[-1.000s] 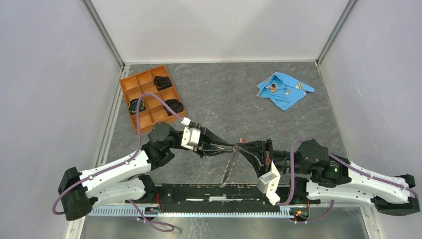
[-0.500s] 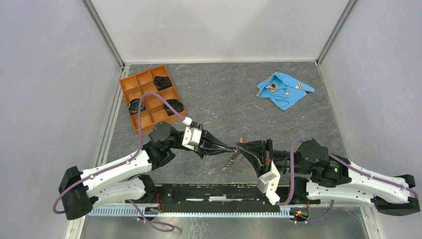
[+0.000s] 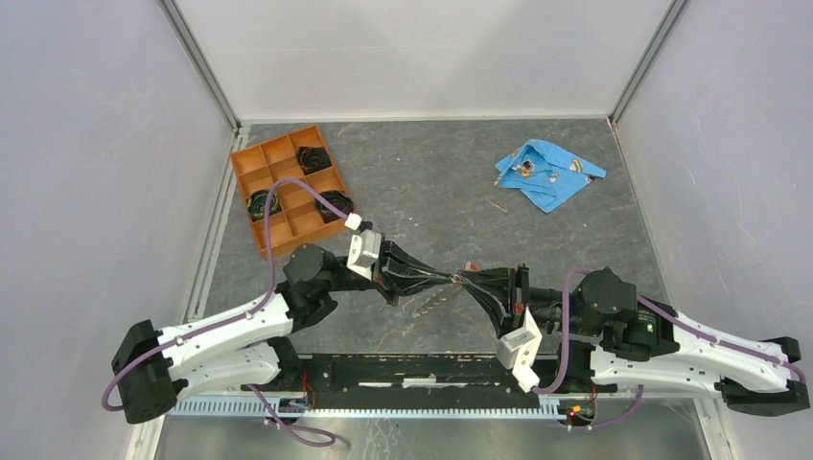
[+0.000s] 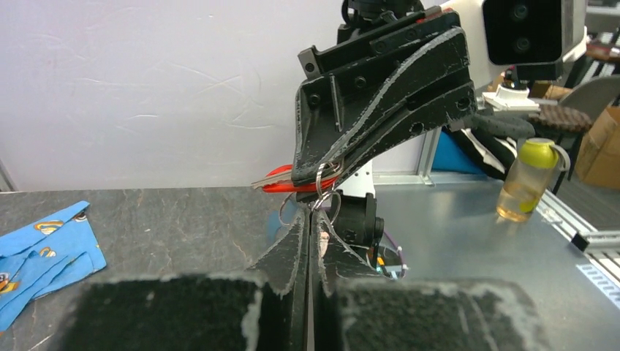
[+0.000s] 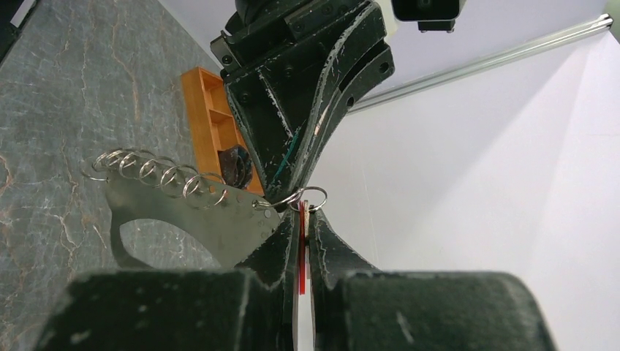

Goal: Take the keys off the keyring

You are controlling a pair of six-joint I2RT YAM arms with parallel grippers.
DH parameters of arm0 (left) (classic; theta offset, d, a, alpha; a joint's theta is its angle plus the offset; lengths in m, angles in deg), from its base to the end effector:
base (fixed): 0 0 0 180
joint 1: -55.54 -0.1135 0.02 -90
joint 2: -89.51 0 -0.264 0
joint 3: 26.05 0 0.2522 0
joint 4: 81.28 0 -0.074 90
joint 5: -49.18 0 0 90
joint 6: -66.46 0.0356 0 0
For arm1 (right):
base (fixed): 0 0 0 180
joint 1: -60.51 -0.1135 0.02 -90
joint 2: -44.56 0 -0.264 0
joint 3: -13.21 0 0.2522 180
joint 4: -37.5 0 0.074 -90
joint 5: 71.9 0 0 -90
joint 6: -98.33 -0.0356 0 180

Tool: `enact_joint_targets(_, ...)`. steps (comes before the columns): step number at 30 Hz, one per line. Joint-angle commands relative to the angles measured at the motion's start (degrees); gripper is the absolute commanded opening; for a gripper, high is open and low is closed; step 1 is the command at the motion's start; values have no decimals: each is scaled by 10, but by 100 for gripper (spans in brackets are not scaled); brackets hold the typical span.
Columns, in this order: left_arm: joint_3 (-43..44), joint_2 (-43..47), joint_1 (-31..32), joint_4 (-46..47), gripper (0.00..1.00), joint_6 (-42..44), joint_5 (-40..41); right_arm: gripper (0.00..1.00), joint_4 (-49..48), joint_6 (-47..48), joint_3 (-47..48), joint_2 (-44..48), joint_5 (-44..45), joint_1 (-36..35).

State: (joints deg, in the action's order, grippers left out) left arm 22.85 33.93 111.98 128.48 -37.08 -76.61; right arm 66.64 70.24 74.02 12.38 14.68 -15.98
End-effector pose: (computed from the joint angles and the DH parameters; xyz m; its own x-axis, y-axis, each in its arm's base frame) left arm 0.1020 -0.1914 0.3423 -0.0172 -0.3176 -0.9481 0.9970 -0.0764 0.0075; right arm 0.0277 0.1244 0.3740 0.8676 -0.1586 -0.4713 -0.4654 0.0749 -0.8819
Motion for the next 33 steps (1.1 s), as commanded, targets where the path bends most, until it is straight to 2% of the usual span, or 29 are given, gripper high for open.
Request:
enact_joint_targets(1, -12, 12, -1, 67, 2, -51, 56, 1, -29, 1, 16, 7, -4, -3)
enact_joint_targets(23, -26, 20, -2, 89, 2, -78, 101, 1, -33, 2, 6, 9, 3, -3)
enact_joint_targets(26, -29, 30, -2, 67, 2, -70, 138, 1, -34, -10, 4, 5, 14, -3)
enact_joint_targets(30, -40, 56, -2, 15, 2, -78, 271, 1, -26, -67, 3, -14, 61, -3)
enact_joint_targets(33, -45, 74, -4, -23, 2, -80, 333, 1, -22, -120, 3, -28, 104, -3)
